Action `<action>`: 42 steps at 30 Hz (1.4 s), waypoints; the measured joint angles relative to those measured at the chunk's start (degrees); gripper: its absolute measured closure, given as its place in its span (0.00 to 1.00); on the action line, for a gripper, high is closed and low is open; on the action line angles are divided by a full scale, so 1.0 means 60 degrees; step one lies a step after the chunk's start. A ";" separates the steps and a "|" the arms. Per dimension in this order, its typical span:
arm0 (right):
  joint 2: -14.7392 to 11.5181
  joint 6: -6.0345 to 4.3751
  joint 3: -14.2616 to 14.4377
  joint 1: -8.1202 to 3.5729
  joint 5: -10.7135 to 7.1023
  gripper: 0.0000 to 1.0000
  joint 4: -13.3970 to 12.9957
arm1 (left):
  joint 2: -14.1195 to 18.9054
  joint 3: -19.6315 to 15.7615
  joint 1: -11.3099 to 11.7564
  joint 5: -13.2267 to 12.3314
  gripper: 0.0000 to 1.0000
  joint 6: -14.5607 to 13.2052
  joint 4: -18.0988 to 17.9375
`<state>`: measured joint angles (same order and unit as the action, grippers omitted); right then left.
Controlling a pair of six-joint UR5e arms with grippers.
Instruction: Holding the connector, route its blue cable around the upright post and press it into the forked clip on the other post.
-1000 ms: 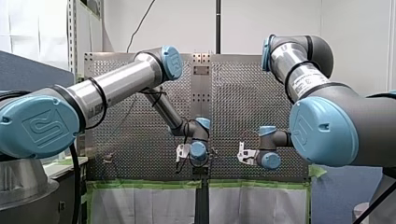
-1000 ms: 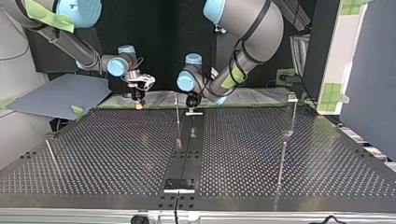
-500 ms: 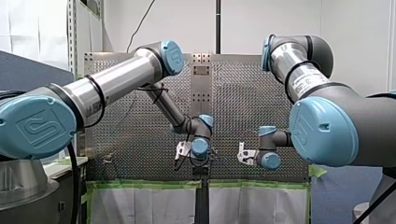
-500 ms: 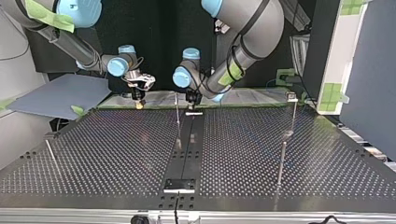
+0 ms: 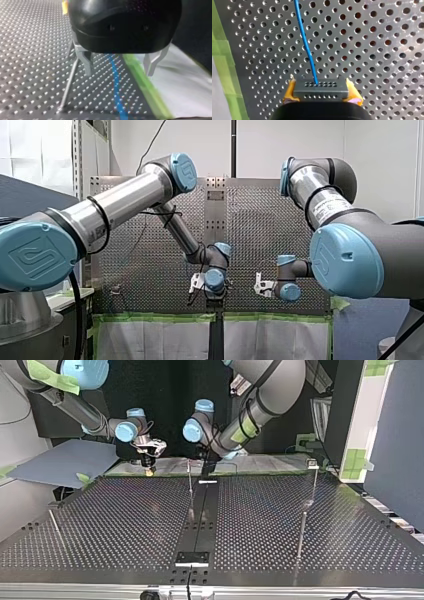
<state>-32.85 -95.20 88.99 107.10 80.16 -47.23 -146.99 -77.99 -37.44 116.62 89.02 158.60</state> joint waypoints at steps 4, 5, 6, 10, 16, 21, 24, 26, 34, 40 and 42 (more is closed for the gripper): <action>0.0002 -0.0001 0.0000 -0.0004 0.0000 1.00 0.0003 | 0.0129 -0.0301 -0.0077 0.0089 0.00 0.0030 -0.0082; 0.0002 -0.0001 0.0001 -0.0006 0.0000 1.00 0.0003 | 0.0188 -0.0397 -0.0098 0.0121 0.00 0.0054 -0.0129; 0.0002 -0.0001 0.0000 -0.0008 0.0000 1.00 0.0003 | 0.0231 -0.0457 -0.0115 0.0140 0.00 0.0073 -0.0159; 0.0002 -0.0001 0.0000 -0.0015 0.0000 1.00 0.0003 | 0.0381 -0.0638 -0.0211 0.0180 0.00 0.0136 -0.0244; 0.0002 -0.0001 0.0001 -0.0039 0.0000 1.00 0.0011 | 0.0576 -0.0877 -0.0435 0.0200 0.00 0.0269 -0.0561; 0.0001 -0.0001 0.0001 -0.0034 0.0000 1.00 0.0020 | 0.0595 -0.0934 -0.0615 0.0207 0.00 0.0383 -0.0791; 0.0001 -0.0001 0.0002 -0.0033 0.0000 1.00 0.0029 | 0.0598 -0.0938 -0.0696 0.0216 0.00 0.0479 -0.0876; 0.0002 -0.0001 0.0000 -0.0031 0.0000 1.00 0.0037 | 0.0600 -0.0936 -0.0742 0.0238 0.00 0.0515 -0.0937; 0.0001 -0.0001 0.0000 -0.0028 0.0001 1.00 0.0038 | 0.0601 -0.0939 -0.0820 0.0362 0.00 0.0556 -0.1086; 0.0001 -0.0001 0.0000 -0.0027 0.0000 1.00 0.0033 | 0.0601 -0.0939 -0.0833 0.0495 0.00 0.0566 -0.1116; 0.0001 -0.0003 0.0000 -0.0024 0.0000 1.00 0.0033 | 0.0601 -0.0937 -0.0835 0.0533 0.00 0.0576 -0.1117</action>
<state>-32.84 -95.21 88.99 106.95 80.16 -47.03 -143.38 -83.61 -42.45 119.82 92.47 151.89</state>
